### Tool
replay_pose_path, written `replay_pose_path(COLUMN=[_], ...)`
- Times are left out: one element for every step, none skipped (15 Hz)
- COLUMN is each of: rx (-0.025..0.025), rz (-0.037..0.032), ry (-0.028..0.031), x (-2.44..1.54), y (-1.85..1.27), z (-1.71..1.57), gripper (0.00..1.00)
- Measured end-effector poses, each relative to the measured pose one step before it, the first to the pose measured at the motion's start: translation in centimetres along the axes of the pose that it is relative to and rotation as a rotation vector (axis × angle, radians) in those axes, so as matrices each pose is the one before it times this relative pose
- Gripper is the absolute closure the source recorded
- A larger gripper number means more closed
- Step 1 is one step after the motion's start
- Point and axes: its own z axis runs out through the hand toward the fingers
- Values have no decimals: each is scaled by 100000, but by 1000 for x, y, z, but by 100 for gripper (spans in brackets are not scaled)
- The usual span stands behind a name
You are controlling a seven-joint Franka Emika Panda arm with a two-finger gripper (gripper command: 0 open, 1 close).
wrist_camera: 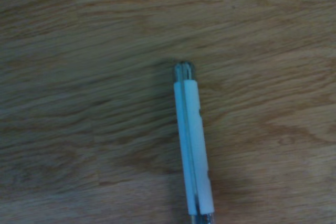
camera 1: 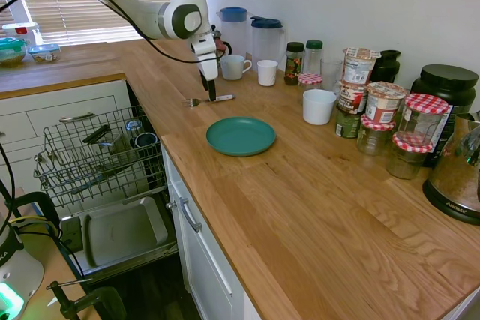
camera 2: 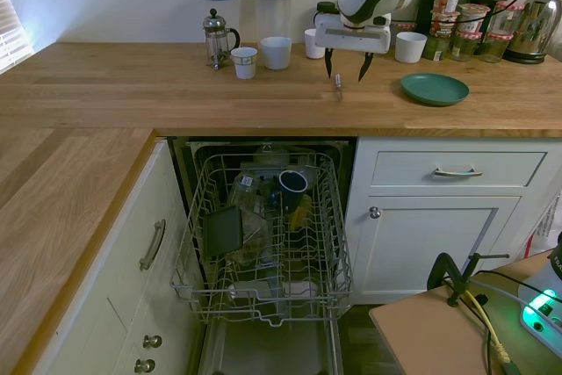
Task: Put the fork in the dishwasher
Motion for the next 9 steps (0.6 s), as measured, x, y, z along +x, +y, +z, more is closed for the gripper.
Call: replay_pose_path(rx=[-814, -915, -630, -738, -524, -319, -432, -277, -29], rz=[-395, -221, -110, -31, 140, 198, 54, -70, -67], ry=[-96, -229, -240, -205, -298, -302, -254, -128, -11], x=[-240, -163, -59, 26, 31, 71, 69, 34, 17], y=[-330, -295, -329, -259, -271, -243, -198, -105, -65], z=[142, 227, 345, 503, 429, 280, 94, -6, -98], gripper=[0, 0, 0, 0, 0, 0, 0, 0, 0])
